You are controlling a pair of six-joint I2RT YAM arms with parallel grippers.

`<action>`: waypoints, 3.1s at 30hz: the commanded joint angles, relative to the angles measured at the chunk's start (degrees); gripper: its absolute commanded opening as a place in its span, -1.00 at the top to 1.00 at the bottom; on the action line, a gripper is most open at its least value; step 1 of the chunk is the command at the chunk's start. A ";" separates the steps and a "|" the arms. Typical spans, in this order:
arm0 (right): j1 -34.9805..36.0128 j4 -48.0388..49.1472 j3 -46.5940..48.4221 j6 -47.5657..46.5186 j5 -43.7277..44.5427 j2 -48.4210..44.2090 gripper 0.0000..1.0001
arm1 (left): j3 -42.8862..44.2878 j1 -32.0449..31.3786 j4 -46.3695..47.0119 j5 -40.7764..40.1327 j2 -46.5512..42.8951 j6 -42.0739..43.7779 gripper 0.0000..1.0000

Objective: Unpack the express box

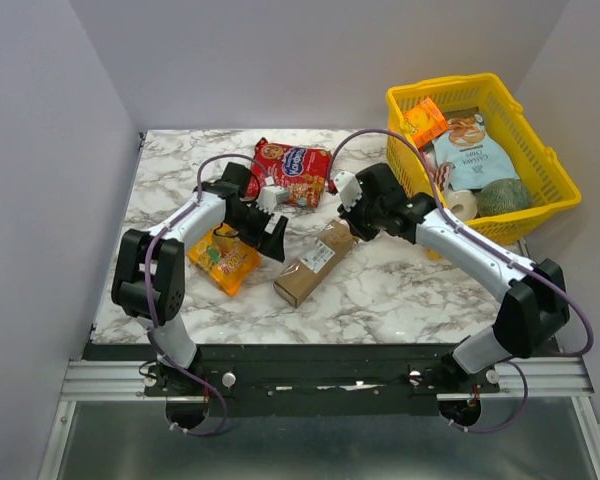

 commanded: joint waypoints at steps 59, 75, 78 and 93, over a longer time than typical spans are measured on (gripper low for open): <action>35.49 20.07 -2.35 15.34 17.82 2.48 0.99 | -0.36 -3.03 11.30 2.93 9.88 -8.55 -0.97; 35.49 21.83 -3.76 12.97 18.26 3.36 0.99 | -0.62 -3.03 11.47 3.11 9.97 -8.55 -0.97; 35.49 21.74 -3.94 12.88 18.08 3.80 0.99 | -0.53 -3.03 11.56 3.46 10.14 -8.55 -0.97; 35.49 15.59 -7.45 15.43 18.17 -0.77 0.99 | -0.80 -2.15 11.74 2.67 11.20 -9.17 -0.97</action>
